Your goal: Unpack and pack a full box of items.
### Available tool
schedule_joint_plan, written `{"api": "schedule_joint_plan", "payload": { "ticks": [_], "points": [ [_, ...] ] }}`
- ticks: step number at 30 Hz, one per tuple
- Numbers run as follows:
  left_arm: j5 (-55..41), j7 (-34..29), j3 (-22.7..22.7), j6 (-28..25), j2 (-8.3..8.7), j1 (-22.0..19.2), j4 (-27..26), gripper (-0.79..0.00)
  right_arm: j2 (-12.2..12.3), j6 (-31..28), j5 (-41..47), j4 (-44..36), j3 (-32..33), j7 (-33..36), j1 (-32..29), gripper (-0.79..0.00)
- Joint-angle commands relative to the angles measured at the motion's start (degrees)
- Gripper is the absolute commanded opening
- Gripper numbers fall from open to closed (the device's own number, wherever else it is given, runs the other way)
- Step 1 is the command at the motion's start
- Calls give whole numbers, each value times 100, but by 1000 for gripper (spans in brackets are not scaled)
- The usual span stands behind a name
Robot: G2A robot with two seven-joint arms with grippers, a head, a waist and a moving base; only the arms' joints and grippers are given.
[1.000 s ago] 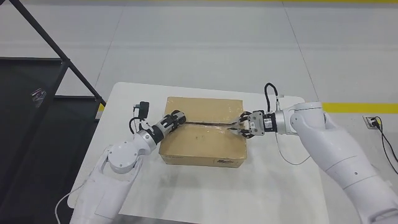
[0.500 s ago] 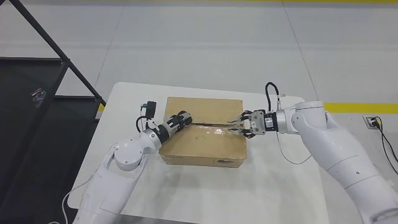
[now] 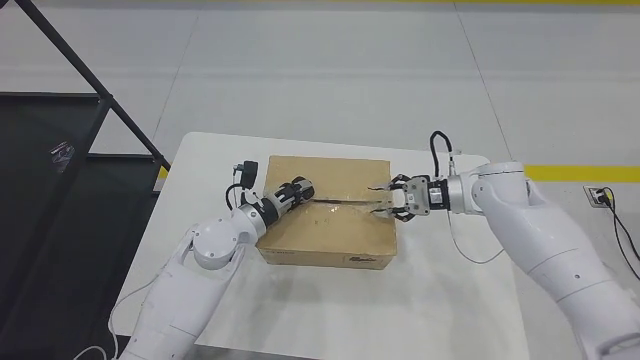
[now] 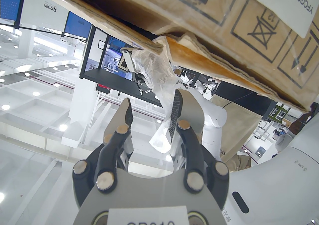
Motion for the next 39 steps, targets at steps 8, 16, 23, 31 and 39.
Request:
{"api": "schedule_joint_plan", "payload": {
  "ticks": [8,16,23,31,39],
  "points": [
    [29,-28,-41,-1,-12,16,7,-785,41,-1,-189,-21,-24,1,45,-163],
    [34,-75,-73,-19,-22,29,7,-785,118,-258,-503,-99,82,58,27,-46],
    [63,-85,-91,-14,-32,35,11,-785,140,-477,-537,-207,246,-152,-46,0],
    [81,-94,-129,-13,-40,56,2,-785,172,-878,-738,-443,426,-532,-169,0],
    [97,-127,-180,-14,-39,100,-43,-785,227,-993,-836,-732,691,-1068,-367,0]
  ]
}}
